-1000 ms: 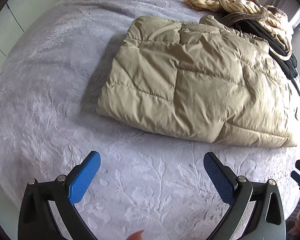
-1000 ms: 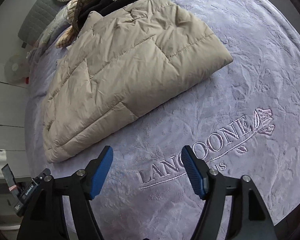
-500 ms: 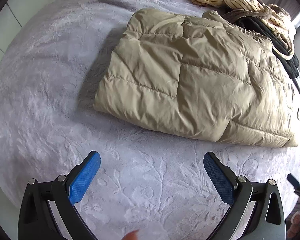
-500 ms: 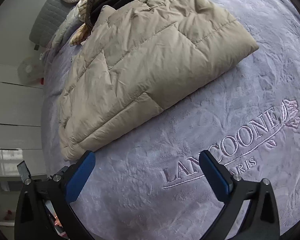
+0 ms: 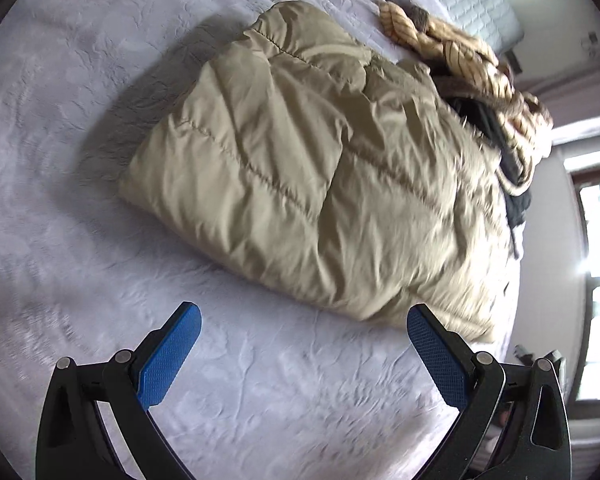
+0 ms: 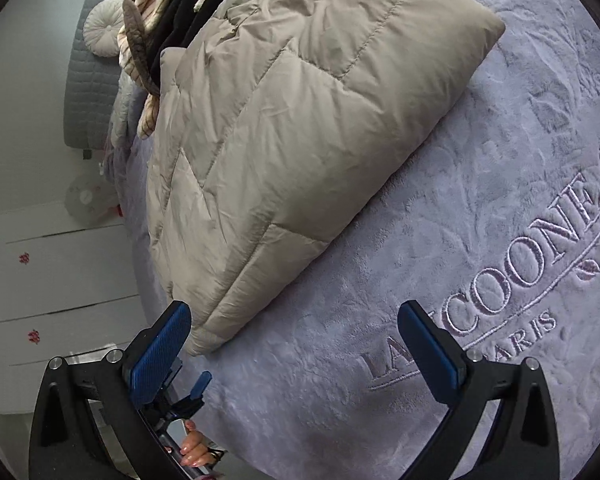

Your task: Fold large clothes

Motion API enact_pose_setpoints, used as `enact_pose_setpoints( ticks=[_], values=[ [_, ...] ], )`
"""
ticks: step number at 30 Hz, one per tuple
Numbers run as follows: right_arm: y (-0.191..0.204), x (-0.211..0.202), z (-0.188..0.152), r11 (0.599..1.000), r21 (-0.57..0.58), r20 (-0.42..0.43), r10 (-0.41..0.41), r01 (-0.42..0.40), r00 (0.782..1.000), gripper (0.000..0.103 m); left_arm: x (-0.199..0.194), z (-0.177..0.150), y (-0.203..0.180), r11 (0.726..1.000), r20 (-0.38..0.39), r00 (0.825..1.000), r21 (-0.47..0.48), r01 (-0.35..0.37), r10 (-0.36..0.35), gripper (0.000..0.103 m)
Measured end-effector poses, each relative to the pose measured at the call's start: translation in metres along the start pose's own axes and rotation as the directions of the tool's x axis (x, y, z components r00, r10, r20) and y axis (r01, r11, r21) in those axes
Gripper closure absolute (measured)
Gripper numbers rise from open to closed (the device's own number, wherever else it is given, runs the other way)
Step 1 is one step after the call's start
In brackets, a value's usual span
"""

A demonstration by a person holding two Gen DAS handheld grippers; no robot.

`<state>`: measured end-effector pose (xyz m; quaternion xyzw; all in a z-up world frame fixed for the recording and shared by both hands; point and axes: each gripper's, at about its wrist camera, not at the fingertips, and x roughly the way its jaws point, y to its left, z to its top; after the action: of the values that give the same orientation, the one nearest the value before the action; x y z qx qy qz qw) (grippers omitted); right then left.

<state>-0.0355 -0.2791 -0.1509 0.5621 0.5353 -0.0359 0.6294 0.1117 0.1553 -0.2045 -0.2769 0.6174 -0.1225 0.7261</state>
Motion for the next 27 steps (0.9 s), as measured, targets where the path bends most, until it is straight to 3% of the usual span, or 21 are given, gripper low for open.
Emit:
enact_pose_setpoints(
  ticks=[2,8,16,20,24,25,27],
  values=[
    [-0.003,0.004,0.005,1.000,0.018,0.003,0.020,-0.020,1.000,0.000,0.007,0.009,0.010,0.998,0.005,0.999,-0.048,0.051,-0.051,0.000],
    [-0.012,0.010,0.019,0.995,0.036,-0.002,0.088,-0.088,0.996,0.000,0.020,0.029,0.031,0.984,0.050,0.992,-0.128,0.120,-0.114,0.000],
    [-0.024,0.038,0.043,0.972,0.085,0.013,0.220,-0.220,0.975,0.000,0.051,0.046,0.047,0.943,0.093,0.970,-0.228,0.241,-0.226,0.000],
    [-0.021,0.057,0.056,0.950,0.096,0.023,0.295,-0.296,0.955,0.000,0.069,0.052,0.038,0.945,0.096,0.970,-0.225,0.238,-0.222,0.000],
    [-0.016,0.069,0.066,0.947,0.100,0.043,0.303,-0.306,0.952,0.000,0.081,0.056,0.032,0.949,0.089,0.977,-0.237,0.209,-0.193,0.000],
    [-0.014,0.071,0.067,0.946,0.109,0.047,0.301,-0.305,0.952,0.000,0.081,0.056,0.033,0.945,0.097,0.976,-0.248,0.213,-0.194,0.001],
    [-0.013,0.070,0.067,0.945,0.122,0.048,0.300,-0.303,0.953,0.000,0.072,0.053,0.032,0.948,0.129,0.975,-0.239,0.210,-0.183,0.025]
  ],
)
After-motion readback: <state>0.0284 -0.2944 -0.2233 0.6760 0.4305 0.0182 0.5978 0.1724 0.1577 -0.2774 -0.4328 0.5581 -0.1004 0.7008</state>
